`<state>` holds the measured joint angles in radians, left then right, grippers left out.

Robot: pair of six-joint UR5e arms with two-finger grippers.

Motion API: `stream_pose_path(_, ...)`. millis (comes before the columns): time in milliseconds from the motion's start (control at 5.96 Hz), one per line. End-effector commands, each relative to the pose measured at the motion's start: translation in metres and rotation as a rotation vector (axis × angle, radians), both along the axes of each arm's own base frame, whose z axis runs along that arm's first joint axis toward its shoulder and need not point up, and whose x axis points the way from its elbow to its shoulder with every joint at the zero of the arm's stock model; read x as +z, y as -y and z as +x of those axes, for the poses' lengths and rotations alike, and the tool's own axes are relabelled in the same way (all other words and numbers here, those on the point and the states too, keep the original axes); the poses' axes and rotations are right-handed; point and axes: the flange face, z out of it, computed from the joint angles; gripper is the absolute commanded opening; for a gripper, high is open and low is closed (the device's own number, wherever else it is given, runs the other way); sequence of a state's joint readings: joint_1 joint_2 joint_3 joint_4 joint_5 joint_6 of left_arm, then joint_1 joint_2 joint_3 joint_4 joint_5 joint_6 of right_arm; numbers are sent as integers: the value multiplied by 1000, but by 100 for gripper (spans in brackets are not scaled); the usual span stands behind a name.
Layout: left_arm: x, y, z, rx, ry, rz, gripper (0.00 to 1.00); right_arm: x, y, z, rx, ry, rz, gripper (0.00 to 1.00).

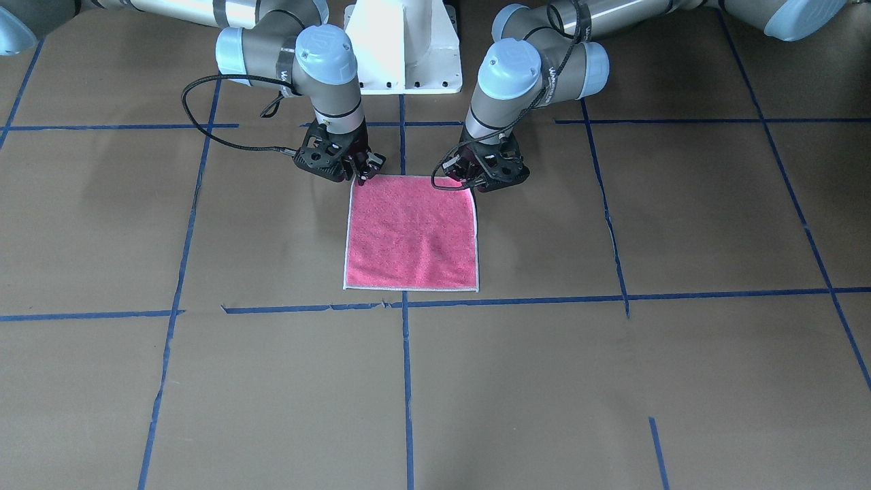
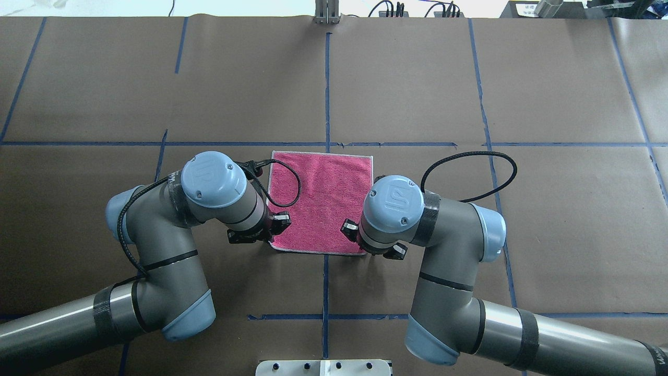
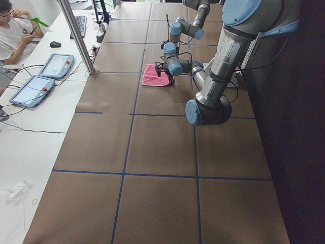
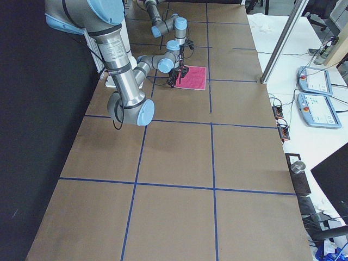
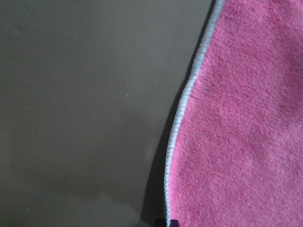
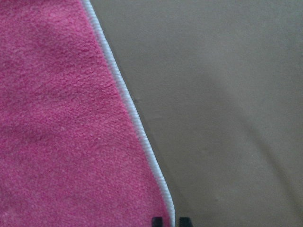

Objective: Fold towel twice with both arms
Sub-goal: 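Lower both grippers and pinch the two opposite side edges of the towel, then lift both towel edges and fold them toward each other over the middle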

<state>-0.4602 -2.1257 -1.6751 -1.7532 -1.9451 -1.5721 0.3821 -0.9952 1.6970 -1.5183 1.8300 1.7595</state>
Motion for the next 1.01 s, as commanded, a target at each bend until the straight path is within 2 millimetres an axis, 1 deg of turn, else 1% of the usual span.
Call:
stream_pose_path(0, -1, 0, 0, -1, -2, 0, 0, -1, 0, 1, 0, 3, 1, 3)
stream_pose_path(168, -3, 0, 0, -2, -5, 0, 0, -4, 6, 5, 11, 12, 6, 2)
stream_pose_path(336, -6, 4, -2, -9, -9, 1, 0, -11, 20, 19, 33, 31, 11, 2)
stream_pose_path(672, -10, 34, -22, -63, -17, 5, 0, -13, 57, 47, 82, 42, 1, 1)
stream_pose_path(839, -11, 45, -30, -85, -30, 9, 0, -14, 70, 56, 104, 54, 9, 2)
